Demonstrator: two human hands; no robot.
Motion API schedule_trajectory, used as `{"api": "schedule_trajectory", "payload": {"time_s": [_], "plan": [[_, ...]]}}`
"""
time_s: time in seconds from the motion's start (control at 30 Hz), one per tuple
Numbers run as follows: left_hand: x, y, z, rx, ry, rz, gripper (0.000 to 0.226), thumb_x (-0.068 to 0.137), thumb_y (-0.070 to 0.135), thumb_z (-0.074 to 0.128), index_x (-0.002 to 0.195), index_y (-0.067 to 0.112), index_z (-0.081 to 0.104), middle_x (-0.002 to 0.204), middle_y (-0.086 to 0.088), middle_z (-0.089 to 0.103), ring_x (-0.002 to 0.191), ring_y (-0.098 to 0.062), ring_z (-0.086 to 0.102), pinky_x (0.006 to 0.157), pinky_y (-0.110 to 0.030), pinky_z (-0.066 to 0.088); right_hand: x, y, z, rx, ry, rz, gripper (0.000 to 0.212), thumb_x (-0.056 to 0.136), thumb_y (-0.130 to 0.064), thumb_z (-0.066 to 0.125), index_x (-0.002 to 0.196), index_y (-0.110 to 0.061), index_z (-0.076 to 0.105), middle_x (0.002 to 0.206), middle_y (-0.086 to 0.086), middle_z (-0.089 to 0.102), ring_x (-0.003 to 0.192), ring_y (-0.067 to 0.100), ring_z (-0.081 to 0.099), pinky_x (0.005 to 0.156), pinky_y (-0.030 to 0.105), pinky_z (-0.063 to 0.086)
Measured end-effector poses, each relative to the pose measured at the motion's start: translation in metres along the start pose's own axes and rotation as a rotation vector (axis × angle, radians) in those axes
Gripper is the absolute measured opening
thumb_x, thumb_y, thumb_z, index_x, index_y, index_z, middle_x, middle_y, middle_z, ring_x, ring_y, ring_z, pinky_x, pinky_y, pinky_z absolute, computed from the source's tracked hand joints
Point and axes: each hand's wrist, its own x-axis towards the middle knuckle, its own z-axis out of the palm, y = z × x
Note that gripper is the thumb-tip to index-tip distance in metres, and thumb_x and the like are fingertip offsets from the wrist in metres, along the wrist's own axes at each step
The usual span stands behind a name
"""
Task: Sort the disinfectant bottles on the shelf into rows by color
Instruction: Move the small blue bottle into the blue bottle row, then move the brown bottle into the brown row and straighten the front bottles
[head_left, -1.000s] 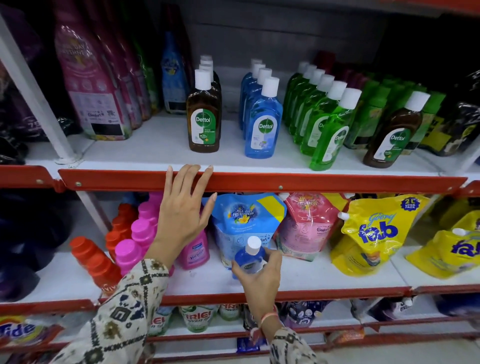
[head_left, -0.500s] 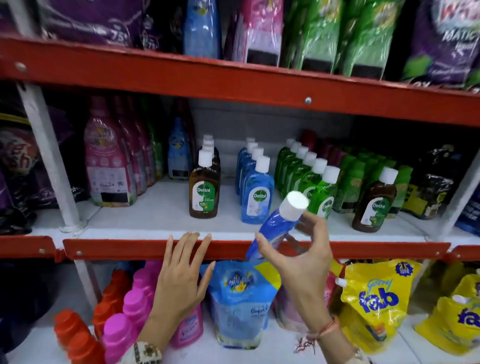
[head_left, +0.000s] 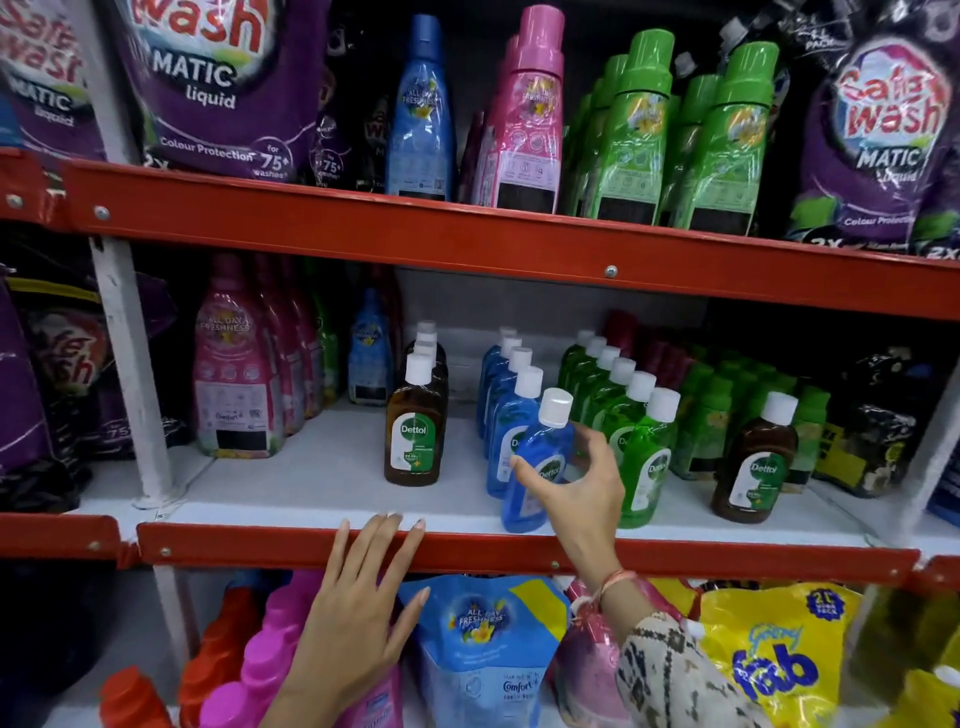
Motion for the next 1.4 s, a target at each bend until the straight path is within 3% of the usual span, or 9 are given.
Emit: {"api": "schedule_trajectory", "payload": {"time_s": [0.27,0.47,0.53,0.6,0.73,0.87,1.07,1.23,1.4], "plan": [[0.003,0.007,0.002,-0.039,0.047,-0.079,0.053,0.094,0.049,0.037,0.138,0.021,0.047,0.134,-0.001,0.056,0.133,-0.018,0.043,0.118,-0.048,0.02,0.009,0.004,0.006,-0.091,-0.089,0.042,0.074,0.065,-0.049,0.084,0.126,-0.02,0.054,0.116,0.0,0.056,0.109,0.019,0.057,0.089,0.025,0.044],[0.006,0.013,0.004,-0.042,0.117,-0.109,0.051,0.095,0.048,0.033,0.129,0.015,0.054,0.126,-0.005,0.06,0.127,-0.022,0.048,0.117,-0.051,0.022,0.003,0.004,-0.009,-0.083,-0.172,-0.009,0.09,0.068,-0.052,0.081,0.142,-0.022,0.041,0.125,-0.012,0.046,0.117,0.005,0.046,0.1,0.023,0.039],[0.006,0.015,0.003,-0.034,0.119,-0.117,0.053,0.096,0.049,0.03,0.129,0.015,0.055,0.125,-0.005,0.061,0.126,-0.022,0.048,0.116,-0.051,0.023,-0.001,0.003,-0.023,-0.056,-0.168,-0.03,0.08,0.072,-0.054,0.077,0.14,-0.025,0.044,0.131,-0.013,0.048,0.121,0.007,0.049,0.102,0.027,0.042],[0.009,0.016,0.0,-0.022,0.113,-0.132,0.053,0.096,0.049,0.028,0.127,0.015,0.056,0.121,-0.005,0.062,0.122,-0.021,0.049,0.116,-0.049,0.023,-0.004,0.005,-0.041,-0.021,-0.115,-0.054,0.06,0.078,-0.052,0.072,0.129,-0.028,0.053,0.123,-0.012,0.056,0.115,0.007,0.055,0.096,0.03,0.049],[0.009,0.017,-0.003,-0.001,0.094,-0.141,0.051,0.096,0.046,0.03,0.125,0.015,0.057,0.117,-0.005,0.06,0.118,-0.021,0.051,0.117,-0.048,0.024,0.001,0.021,-0.087,-0.006,0.118,-0.056,0.028,0.088,-0.032,0.068,0.112,-0.023,0.058,0.108,-0.006,0.061,0.1,0.013,0.061,0.088,0.036,0.056],[0.008,0.019,-0.003,0.003,0.08,-0.163,0.052,0.095,0.047,0.03,0.125,0.014,0.057,0.116,-0.005,0.059,0.117,-0.023,0.052,0.117,-0.049,0.024,0.028,0.063,-0.128,-0.205,0.381,0.048,0.048,0.087,-0.025,0.069,0.127,-0.01,0.048,0.125,0.011,0.052,0.117,0.028,0.048,0.098,0.047,0.045],[0.011,0.024,-0.004,0.011,0.053,-0.2,0.06,0.096,0.052,0.021,0.125,0.013,0.057,0.116,-0.007,0.06,0.117,-0.026,0.051,0.116,-0.051,0.023,0.078,0.103,-0.16,-0.395,0.362,0.256,0.096,0.072,-0.026,0.083,0.144,0.003,0.026,0.143,0.03,0.035,0.132,0.045,0.031,0.109,0.053,0.027],[0.012,0.028,-0.004,0.017,0.007,-0.241,0.064,0.095,0.055,0.018,0.126,0.013,0.056,0.118,-0.007,0.06,0.119,-0.026,0.051,0.118,-0.048,0.019,0.103,0.127,-0.163,-0.373,0.299,0.382,0.096,0.066,-0.031,0.087,0.132,0.011,0.032,0.133,0.033,0.044,0.123,0.05,0.045,0.103,0.056,0.04],[0.014,0.032,-0.005,0.02,0.017,-0.252,0.063,0.096,0.054,0.02,0.124,0.012,0.057,0.117,-0.008,0.06,0.118,-0.026,0.051,0.116,-0.051,0.023,0.097,0.123,-0.164,-0.364,0.341,0.314,0.084,0.062,-0.032,0.088,0.122,0.004,0.04,0.123,0.029,0.049,0.115,0.048,0.049,0.093,0.058,0.046]]}}
